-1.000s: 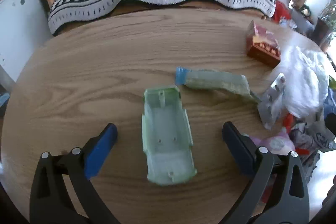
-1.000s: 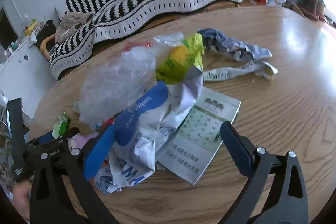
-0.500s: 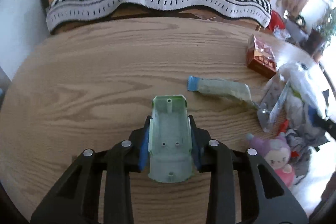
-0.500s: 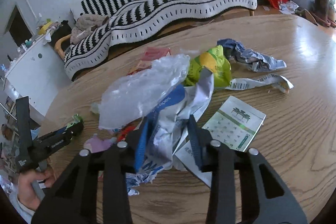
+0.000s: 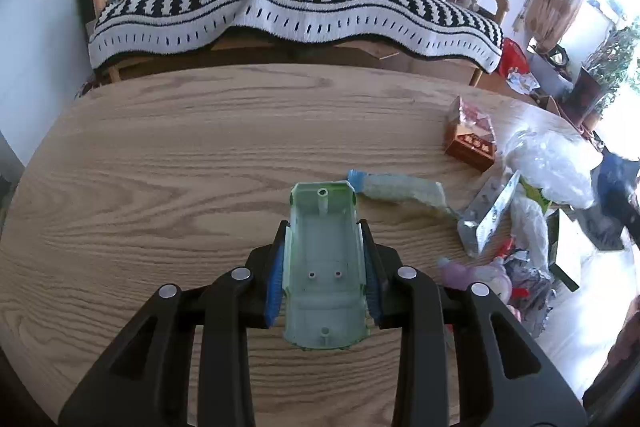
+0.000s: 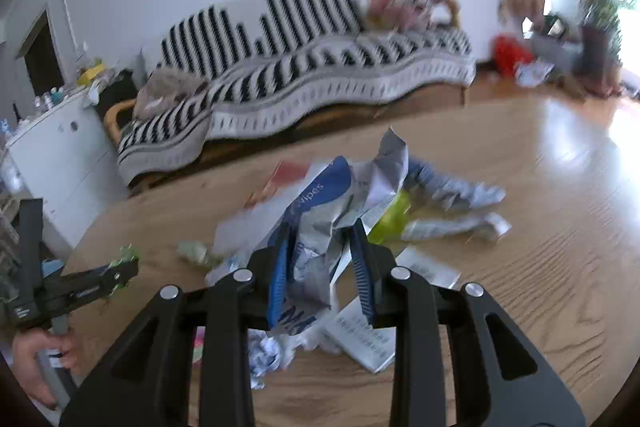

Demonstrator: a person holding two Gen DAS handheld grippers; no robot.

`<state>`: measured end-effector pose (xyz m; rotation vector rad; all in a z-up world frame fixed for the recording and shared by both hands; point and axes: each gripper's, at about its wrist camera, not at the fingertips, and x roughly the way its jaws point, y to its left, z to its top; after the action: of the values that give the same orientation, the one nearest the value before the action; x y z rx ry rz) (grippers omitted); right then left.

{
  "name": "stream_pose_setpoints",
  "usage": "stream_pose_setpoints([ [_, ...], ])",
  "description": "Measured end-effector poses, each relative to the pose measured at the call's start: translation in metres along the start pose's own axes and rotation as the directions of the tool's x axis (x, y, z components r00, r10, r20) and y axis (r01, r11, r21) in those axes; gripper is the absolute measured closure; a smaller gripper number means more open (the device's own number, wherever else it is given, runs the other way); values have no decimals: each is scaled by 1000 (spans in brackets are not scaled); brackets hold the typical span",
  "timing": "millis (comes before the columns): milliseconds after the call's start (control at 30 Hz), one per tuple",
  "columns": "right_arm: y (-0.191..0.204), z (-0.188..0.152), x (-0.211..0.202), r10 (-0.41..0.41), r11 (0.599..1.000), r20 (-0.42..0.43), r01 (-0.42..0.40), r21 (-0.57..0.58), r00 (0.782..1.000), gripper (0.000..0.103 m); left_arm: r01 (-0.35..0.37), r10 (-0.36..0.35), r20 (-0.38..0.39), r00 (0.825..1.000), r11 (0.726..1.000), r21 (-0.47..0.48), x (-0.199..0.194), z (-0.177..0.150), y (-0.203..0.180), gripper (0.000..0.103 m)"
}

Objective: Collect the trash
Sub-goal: 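Carry the tray and wipes packet with both grippers over the trash bin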

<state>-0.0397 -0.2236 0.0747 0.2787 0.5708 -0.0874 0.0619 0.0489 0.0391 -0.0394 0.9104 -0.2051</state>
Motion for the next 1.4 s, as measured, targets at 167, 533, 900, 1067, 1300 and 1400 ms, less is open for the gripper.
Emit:
stream_pose_setpoints([
  [167, -10, 2, -6, -43, 999, 36, 42, 25, 998, 73, 18, -18, -7, 1000, 1000, 2, 0, -2, -2, 71],
  [533, -28, 6, -37, -23, 996, 130, 12, 91, 991, 73, 49, -48, 42, 998, 998, -31, -19, 4, -1, 71],
  [900, 19, -4, -15, 22, 1000, 58, -21, -22, 998, 73, 111, -109, 52, 993, 994, -23, -29, 5, 2, 71],
  [1067, 19, -3, -12, 40, 999, 43, -41, 16, 998, 73, 101, -100, 59, 993, 994, -28, -35, 5, 8, 71],
  [1300, 14, 8, -42, 42, 997, 132, -49, 52, 990, 73, 133, -131, 97, 987, 991, -10, -65, -1, -19, 71],
  [1400, 8, 2, -60, 44, 996, 138, -55, 74, 990, 73, 164, -168, 88, 982, 985, 42, -82, -14, -51, 71],
])
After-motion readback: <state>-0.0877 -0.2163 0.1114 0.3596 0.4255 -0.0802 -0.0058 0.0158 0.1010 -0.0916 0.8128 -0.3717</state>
